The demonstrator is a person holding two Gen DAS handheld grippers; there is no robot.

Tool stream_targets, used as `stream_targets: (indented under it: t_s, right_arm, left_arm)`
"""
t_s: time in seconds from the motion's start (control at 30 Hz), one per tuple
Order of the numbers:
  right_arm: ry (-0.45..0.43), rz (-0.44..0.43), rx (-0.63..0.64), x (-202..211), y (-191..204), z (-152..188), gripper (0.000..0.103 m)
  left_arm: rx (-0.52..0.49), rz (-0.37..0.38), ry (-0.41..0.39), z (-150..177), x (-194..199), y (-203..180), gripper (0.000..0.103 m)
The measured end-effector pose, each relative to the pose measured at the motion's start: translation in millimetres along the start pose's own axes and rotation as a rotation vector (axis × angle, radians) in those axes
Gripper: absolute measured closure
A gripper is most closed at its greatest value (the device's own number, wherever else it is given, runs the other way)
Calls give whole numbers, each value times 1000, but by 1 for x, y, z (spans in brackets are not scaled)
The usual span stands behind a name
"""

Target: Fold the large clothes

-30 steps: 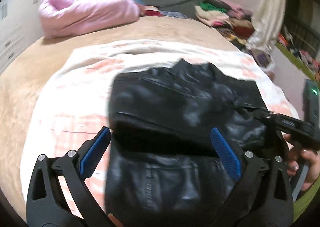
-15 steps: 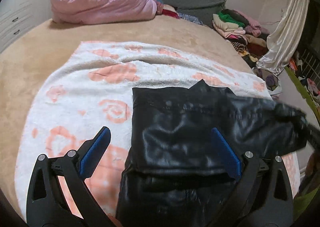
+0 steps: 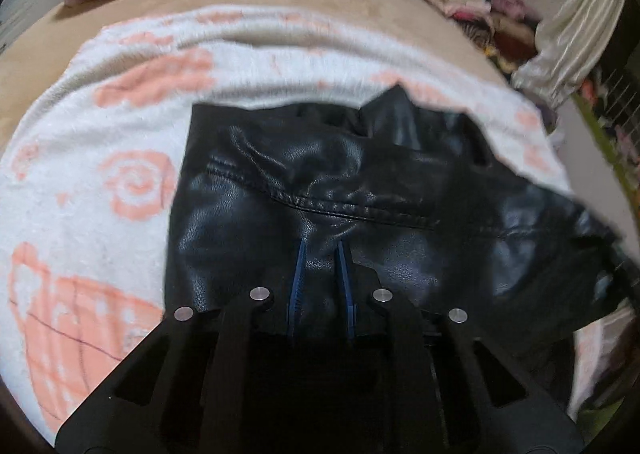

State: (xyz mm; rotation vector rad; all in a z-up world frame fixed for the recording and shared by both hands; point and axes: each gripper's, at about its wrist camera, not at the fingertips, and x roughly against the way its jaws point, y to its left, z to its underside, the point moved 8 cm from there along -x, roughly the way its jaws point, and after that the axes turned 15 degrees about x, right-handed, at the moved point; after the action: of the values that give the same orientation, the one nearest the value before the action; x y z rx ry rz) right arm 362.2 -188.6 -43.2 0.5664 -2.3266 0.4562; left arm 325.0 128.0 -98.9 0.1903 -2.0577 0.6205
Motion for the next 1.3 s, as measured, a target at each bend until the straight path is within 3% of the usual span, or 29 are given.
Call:
stream_targets:
  t_s: [0.1,0.2,0.27,0.3,0.33,0.43,0.53,0.63,0.67,0.77,0.83,0.97,1.07,1.1,1.17,1.3]
  right_arm:
    - [43,35,14,-9,-1,4,81]
    - [108,20,-32,-16,-5,18,63]
    - [76,25,-127,-8,-15,21,52]
    - [34,62,-183,1,-22,19,38]
    - [-6,93,-220,9,-28,17,36]
    - [-58,98,-245,13,-24,5,36]
    - [-19,61,-162,-5,-2,-7,40]
    - [45,60,-57,-33,23,-12,42]
    - [102,56,-46,-49,27,-8,42]
    - [259,66,-70,-87,25,19,45]
    - [279,50,-99,-99,25,29,45]
    - [259,55,-72,-96,30,27,43]
    - [155,17,-110,-62,29,15,43]
    - [129,7,-117,-52,29,13,42]
    - [89,-2,-118,-32,30,11,38]
    - [62,-5,-97,-10,38,18,37]
  left_arm:
    - [-36,-35,-8,8,-12,2,94]
    - [-54,-46,-12,8,-11,2,94]
    - [-57,-46,-14,8,-11,3,94]
    - [-60,-46,-17,8,-10,3,94]
    - [-63,-46,-20,8,-10,3,94]
    - [-66,-46,-25,7,-9,3,94]
    - [-67,-45,-27,7,-9,3,94]
    - [-66,-44,-27,7,-9,2,94]
    - [-65,-44,-27,7,-9,2,94]
    - [-69,-46,-28,8,-8,1,94]
    - [-74,-45,-29,9,-7,1,94]
    - [-75,-44,-31,8,-6,0,94]
    - [-106,-51,-64,7,4,-5,93]
    - [-110,-42,-71,7,10,-8,90]
    - [-106,-21,-80,11,21,-12,69]
    - [-153,-3,-98,28,38,-27,64]
